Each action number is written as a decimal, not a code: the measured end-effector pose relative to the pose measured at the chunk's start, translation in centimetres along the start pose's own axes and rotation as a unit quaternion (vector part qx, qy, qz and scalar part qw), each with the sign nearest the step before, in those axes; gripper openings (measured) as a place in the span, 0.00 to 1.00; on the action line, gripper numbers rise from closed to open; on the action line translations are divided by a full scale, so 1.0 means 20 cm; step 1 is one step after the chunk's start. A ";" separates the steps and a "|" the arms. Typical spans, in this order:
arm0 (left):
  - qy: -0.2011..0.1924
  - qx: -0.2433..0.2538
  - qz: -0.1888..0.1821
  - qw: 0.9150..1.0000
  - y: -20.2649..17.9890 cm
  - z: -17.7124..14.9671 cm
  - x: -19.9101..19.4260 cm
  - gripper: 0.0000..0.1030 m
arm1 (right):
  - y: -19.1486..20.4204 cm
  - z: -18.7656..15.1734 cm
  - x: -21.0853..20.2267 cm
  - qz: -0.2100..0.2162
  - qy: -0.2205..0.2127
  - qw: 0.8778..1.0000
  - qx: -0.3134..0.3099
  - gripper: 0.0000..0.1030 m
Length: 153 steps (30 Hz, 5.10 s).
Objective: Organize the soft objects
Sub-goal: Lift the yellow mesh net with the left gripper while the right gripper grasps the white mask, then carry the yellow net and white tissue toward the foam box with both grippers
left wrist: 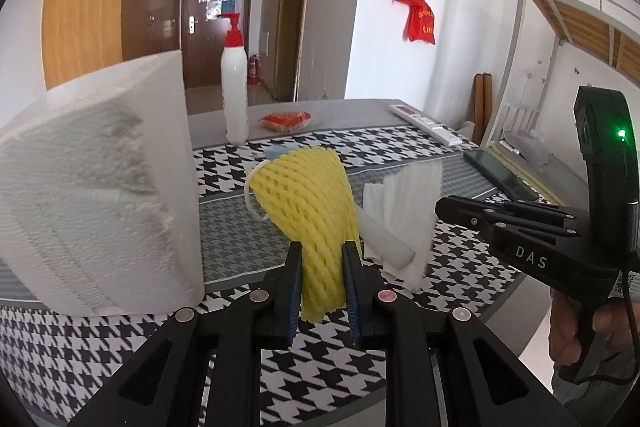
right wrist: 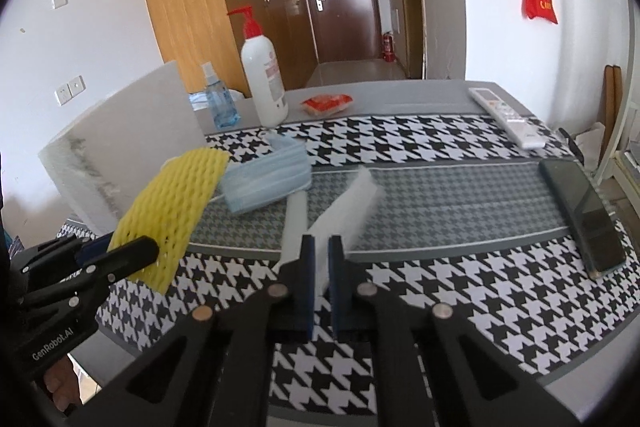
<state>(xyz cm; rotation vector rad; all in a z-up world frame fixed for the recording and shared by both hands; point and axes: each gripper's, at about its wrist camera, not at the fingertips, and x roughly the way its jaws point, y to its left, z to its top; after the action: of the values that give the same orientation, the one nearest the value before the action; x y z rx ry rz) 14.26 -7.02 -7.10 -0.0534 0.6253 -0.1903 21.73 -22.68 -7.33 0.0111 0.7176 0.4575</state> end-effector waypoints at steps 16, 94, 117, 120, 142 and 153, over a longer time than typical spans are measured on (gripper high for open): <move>-0.020 -0.004 0.014 1.000 0.06 -0.04 -0.10 0.20 | -0.04 0.03 0.10 -0.022 0.025 0.999 0.039 0.53; 0.019 0.045 -0.070 0.996 -0.08 -0.10 -0.13 0.19 | -0.02 0.10 -0.18 -0.061 -0.052 0.997 0.015 0.06; -0.041 0.077 -0.048 0.995 -0.13 -0.14 -0.42 0.19 | 0.11 0.06 -0.38 -0.039 -0.088 0.995 -0.007 0.06; -0.050 0.078 -0.044 0.995 -0.13 -0.13 -0.44 0.19 | 0.12 0.05 -0.40 -0.039 -0.092 0.995 -0.009 0.06; -0.114 0.063 0.010 0.991 -0.02 0.01 -0.54 0.19 | 0.24 0.08 -0.51 -0.026 -0.122 0.992 -0.033 0.06; -0.139 0.060 0.025 0.988 0.03 0.08 -0.56 0.19 | 0.28 0.12 -0.52 -0.019 -0.134 0.990 -0.046 0.06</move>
<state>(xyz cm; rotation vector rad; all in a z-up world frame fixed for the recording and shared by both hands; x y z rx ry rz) 6.35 -4.35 0.60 0.0522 0.3366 -0.1683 14.12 -21.46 2.11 -0.0268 0.4309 0.4413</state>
